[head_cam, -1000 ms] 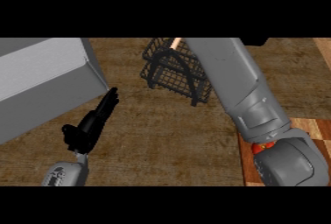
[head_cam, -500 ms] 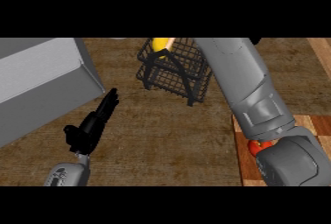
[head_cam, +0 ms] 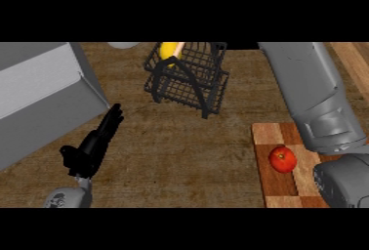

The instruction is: Pick the lemon from the cutting board and place it in the tiered basket

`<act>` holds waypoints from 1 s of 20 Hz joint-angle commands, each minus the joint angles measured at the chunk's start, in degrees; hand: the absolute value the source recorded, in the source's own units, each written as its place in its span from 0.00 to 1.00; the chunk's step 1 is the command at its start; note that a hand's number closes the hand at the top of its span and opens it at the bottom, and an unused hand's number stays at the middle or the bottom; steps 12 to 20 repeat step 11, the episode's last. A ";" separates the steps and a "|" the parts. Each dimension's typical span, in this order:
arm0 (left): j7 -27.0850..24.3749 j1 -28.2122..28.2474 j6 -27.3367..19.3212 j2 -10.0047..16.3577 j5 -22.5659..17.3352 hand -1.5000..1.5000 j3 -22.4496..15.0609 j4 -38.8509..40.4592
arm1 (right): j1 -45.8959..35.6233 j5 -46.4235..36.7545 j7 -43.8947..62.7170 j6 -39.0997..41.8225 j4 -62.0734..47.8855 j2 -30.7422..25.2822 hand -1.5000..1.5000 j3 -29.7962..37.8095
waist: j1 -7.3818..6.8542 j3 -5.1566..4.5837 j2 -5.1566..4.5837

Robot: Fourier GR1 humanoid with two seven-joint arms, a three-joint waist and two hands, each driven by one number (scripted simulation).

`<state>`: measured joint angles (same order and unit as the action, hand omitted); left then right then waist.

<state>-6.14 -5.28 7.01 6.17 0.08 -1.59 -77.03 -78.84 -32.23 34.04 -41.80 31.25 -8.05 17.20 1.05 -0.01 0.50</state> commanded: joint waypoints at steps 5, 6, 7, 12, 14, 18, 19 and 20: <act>0.41 1.36 -1.24 -0.26 -0.03 0.50 0.84 -0.68 | 15.60 6.67 -3.92 5.33 21.79 -7.20 0.00 2.57 | 2.81 0.10 0.89; -0.60 0.70 -2.09 -0.96 0.60 0.50 0.64 -0.01 | 17.09 7.45 -2.95 7.96 24.52 -9.33 0.00 2.80 | 2.73 0.07 0.75; -0.76 1.80 -0.93 0.23 -0.41 0.50 1.62 -0.07 | 20.48 8.93 -2.98 10.61 26.64 -10.72 0.00 3.55 | 3.49 0.09 0.99; 0.88 3.32 -0.55 0.63 -0.75 0.50 1.46 -2.18 | 29.89 13.39 0.36 20.17 39.55 -14.75 0.00 4.13 | 3.24 0.05 1.08; 0.88 3.32 -0.55 0.63 -0.75 0.50 1.46 -2.18 | 29.89 13.39 0.36 20.17 39.55 -14.75 0.00 4.13 | 3.24 0.05 1.08; 0.88 3.32 -0.55 0.63 -0.75 0.50 1.46 -2.18 | 29.89 13.39 0.36 20.17 39.55 -14.75 0.00 4.13 | 3.24 0.05 1.08; 0.88 3.32 -0.55 0.63 -0.75 0.50 1.46 -2.18 | 29.89 13.39 0.36 20.17 39.55 -14.75 0.00 4.13 | 3.24 0.05 1.08; 0.88 3.32 -0.55 0.63 -0.75 0.50 1.46 -2.18 | 29.89 13.39 0.36 20.17 39.55 -14.75 0.00 4.13 | 3.24 0.05 1.08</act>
